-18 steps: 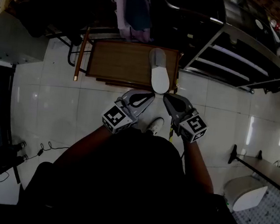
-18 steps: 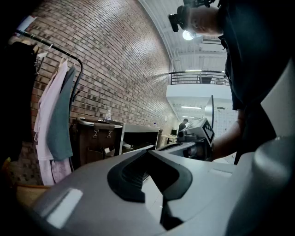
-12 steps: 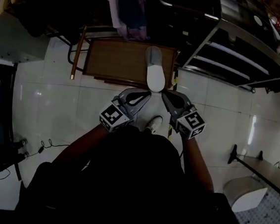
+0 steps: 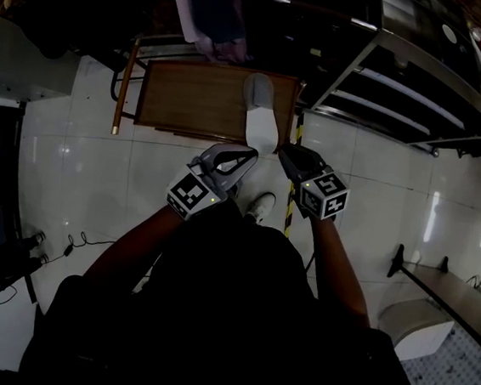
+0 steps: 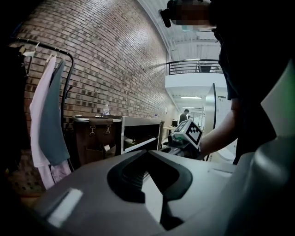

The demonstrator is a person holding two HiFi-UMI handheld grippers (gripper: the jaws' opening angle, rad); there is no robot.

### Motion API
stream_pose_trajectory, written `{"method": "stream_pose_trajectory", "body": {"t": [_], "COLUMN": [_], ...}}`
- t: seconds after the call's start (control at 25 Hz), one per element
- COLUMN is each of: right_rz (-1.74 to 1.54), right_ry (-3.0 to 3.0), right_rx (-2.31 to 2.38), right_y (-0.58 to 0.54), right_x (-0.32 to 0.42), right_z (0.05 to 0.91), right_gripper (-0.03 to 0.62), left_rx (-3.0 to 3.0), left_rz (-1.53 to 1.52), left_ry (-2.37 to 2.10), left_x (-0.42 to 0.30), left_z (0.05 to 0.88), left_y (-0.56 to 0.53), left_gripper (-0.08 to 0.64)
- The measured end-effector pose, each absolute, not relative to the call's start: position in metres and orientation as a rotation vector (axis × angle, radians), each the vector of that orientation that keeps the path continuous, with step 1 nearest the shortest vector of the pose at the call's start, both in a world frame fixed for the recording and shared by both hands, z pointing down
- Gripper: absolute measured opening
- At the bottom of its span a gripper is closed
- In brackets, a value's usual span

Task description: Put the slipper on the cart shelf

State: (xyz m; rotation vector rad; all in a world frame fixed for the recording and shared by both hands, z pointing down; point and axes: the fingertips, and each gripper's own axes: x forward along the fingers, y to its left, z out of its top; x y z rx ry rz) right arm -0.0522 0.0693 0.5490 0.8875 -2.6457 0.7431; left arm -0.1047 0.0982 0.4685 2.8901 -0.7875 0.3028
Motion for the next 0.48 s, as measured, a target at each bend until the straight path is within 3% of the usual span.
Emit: {"method": "stream_pose_trajectory", "body": {"t": [0.24,0.48], "right_rz": [0.976,1.202], "right_ry": [-2.401,-2.087], "right_rx": [0.796,0.641], "right_y": [0.024,-0.007], "right_x": [-0.07,-0.074], "right_z": [0.628,0.723], "right_gripper": [0.166,0.246], "left_rx": [2.881,2.821], "left_rz": [0.311,0.287], "left_ry": [-0.73,-0.685], "left_x": [-0.118,-0.139], "left_z": [0.491,0.514], "left_y": [0.06,0.019], "left_gripper": [0.003,0.002]}}
